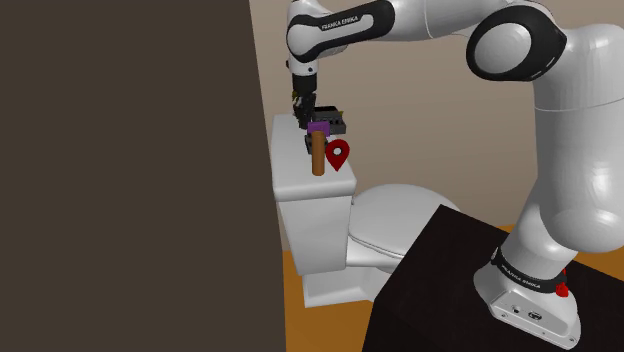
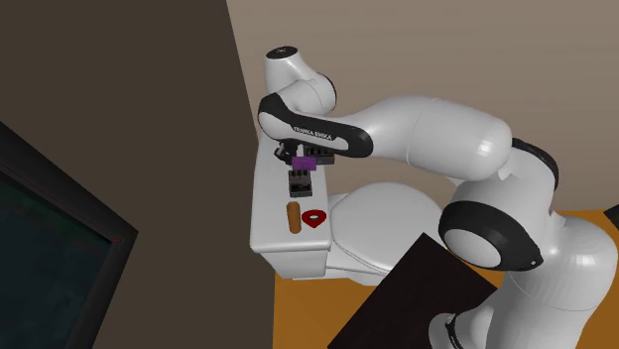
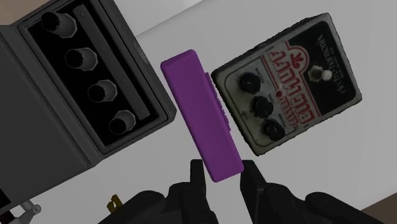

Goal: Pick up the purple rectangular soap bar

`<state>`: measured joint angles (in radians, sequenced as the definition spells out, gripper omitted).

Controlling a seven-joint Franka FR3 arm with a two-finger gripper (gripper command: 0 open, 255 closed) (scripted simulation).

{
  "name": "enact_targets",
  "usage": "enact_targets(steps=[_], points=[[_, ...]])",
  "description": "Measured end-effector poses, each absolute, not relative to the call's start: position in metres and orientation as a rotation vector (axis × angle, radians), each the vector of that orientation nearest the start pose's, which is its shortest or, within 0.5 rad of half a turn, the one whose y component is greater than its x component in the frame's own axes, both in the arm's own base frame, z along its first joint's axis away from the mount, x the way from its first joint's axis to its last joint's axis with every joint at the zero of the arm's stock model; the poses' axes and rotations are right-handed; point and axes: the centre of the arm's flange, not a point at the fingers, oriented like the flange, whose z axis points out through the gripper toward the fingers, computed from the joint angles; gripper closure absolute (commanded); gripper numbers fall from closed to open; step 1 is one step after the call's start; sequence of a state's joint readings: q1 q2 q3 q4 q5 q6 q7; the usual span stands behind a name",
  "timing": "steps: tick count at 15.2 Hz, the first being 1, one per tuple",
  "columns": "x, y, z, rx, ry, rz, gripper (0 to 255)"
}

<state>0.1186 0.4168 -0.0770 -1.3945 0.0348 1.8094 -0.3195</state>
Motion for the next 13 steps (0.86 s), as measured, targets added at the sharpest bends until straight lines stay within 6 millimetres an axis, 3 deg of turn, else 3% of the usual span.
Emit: enact_targets(steps=[13], points=[[0.682,0.041,0.536,-3.088,-0.561,0.000,255]])
